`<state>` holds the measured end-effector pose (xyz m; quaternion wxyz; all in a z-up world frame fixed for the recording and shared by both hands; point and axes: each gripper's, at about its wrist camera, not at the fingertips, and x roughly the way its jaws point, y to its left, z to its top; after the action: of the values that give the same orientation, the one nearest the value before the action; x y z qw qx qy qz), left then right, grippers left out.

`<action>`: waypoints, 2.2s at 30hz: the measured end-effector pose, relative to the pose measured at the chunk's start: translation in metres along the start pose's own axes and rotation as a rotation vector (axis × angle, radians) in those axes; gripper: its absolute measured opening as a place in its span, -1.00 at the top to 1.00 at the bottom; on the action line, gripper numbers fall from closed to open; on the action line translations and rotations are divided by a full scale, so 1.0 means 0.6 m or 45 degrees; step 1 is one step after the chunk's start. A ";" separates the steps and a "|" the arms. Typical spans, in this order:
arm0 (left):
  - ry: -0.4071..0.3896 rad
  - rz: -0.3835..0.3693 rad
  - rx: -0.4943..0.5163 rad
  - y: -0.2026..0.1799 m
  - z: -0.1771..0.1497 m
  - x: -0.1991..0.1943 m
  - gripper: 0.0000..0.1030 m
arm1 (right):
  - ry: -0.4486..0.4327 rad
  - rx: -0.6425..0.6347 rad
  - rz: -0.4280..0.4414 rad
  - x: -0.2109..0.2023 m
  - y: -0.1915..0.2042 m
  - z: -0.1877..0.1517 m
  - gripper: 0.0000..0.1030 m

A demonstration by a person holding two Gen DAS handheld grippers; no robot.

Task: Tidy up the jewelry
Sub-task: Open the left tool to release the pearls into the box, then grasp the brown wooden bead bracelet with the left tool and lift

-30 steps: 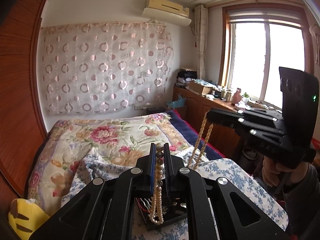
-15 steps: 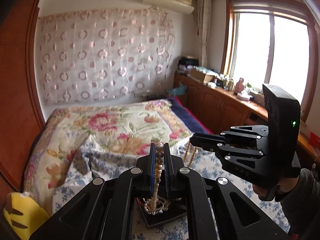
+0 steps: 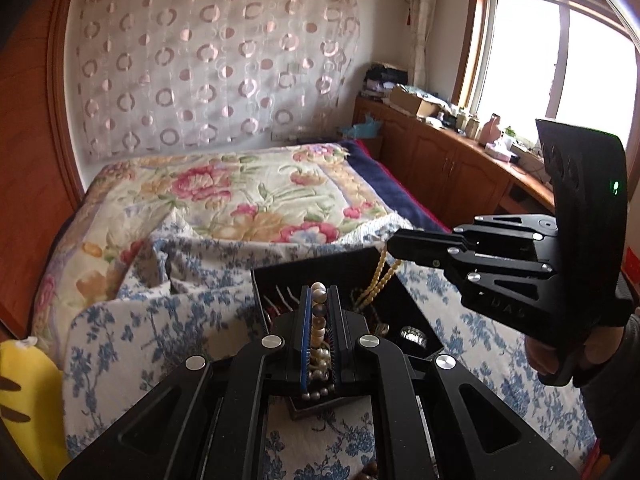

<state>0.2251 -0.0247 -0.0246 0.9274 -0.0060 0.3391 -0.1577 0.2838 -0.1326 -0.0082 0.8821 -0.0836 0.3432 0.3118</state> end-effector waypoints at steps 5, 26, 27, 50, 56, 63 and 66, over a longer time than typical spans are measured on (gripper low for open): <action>0.024 0.000 -0.001 0.001 -0.011 0.010 0.87 | 0.007 0.010 0.004 0.002 0.004 -0.003 0.87; -0.005 -0.005 0.035 -0.018 -0.012 -0.015 0.63 | -0.070 0.093 -0.009 -0.088 0.003 -0.043 0.57; -0.008 -0.006 0.040 -0.020 -0.014 -0.019 0.53 | -0.067 0.093 -0.007 -0.091 0.006 -0.050 0.57; 0.243 -0.037 0.101 -0.024 -0.170 -0.029 -0.18 | 0.183 0.069 0.038 -0.084 0.093 -0.226 0.57; 0.329 -0.027 0.105 -0.023 -0.197 -0.014 -0.18 | 0.208 0.085 0.042 -0.083 0.095 -0.244 0.57; 0.330 -0.048 0.139 -0.033 -0.202 -0.013 -0.09 | 0.201 0.097 0.047 -0.091 0.095 -0.251 0.57; 0.326 -0.025 0.170 -0.040 -0.203 -0.010 0.13 | 0.195 0.099 0.044 -0.097 0.096 -0.254 0.57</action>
<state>0.1371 -0.0341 -0.1115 0.8733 0.0726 0.4435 -0.1883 0.1313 -0.1706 -0.0803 0.8503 -0.0669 0.4231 0.3059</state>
